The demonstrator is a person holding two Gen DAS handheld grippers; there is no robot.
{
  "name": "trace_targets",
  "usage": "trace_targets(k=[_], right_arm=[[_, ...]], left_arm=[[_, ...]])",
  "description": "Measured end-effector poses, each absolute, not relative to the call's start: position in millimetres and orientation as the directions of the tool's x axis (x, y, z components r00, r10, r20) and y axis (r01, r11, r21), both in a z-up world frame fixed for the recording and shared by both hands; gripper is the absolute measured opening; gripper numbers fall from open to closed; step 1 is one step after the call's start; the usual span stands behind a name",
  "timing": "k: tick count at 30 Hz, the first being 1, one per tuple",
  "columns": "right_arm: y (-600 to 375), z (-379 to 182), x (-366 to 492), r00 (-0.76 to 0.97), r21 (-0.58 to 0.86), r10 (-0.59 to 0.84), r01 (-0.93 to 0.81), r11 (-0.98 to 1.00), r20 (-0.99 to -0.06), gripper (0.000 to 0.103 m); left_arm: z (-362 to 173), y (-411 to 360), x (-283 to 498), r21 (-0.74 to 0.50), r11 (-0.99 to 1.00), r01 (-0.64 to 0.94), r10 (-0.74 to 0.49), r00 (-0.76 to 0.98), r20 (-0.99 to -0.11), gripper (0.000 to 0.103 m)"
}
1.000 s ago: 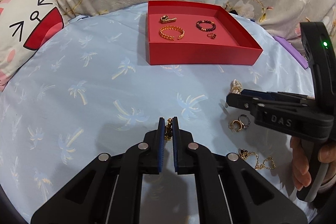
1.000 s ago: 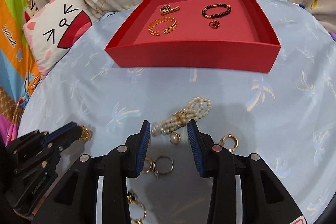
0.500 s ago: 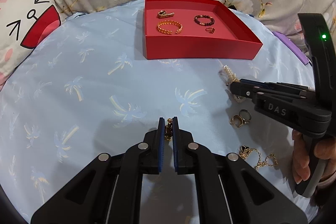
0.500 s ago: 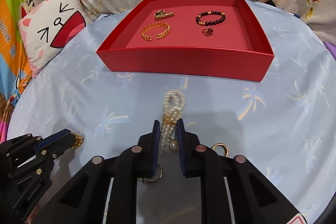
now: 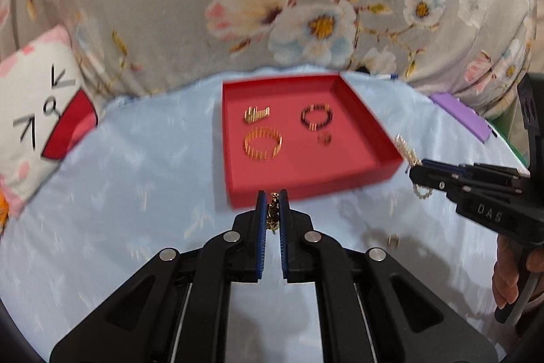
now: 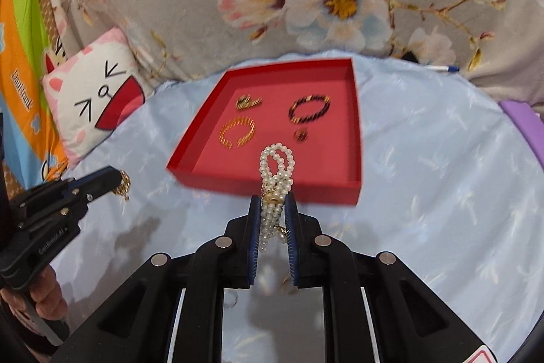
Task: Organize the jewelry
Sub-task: 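Lower the chain and pearl bracelet into the red box and release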
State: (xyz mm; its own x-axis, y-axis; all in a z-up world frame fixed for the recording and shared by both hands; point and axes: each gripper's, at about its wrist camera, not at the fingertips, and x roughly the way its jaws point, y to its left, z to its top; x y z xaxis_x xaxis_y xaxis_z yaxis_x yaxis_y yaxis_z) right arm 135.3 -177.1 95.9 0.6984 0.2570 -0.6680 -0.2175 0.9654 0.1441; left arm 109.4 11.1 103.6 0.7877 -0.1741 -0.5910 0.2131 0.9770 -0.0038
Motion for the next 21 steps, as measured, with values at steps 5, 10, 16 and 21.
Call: trace_targets(k=[5, 10, 16, 21], right_arm=[[-186, 110, 181, 0.705, 0.155, 0.256, -0.205, 0.966, -0.662, 0.013], [-188, 97, 234, 0.681, 0.133, 0.22, -0.179, 0.975, -0.699, 0.013], [-191, 69, 277, 0.642, 0.139, 0.211, -0.161, 0.977, -0.737, 0.013], [-185, 52, 296, 0.615, 0.12, 0.201, -0.17, 0.978, -0.763, 0.013]], left_arm=[[132, -16, 167, -0.04, 0.973, 0.226, -0.209, 0.799, -0.565, 0.006], [120, -47, 227, -0.064, 0.967, 0.245, -0.232, 0.759, -0.608, 0.006], [80, -65, 289, -0.081, 0.971, 0.226, -0.218, 0.689, -0.691, 0.006], [57, -67, 317, -0.079, 0.977, 0.2, -0.193, 0.654, -0.731, 0.006]])
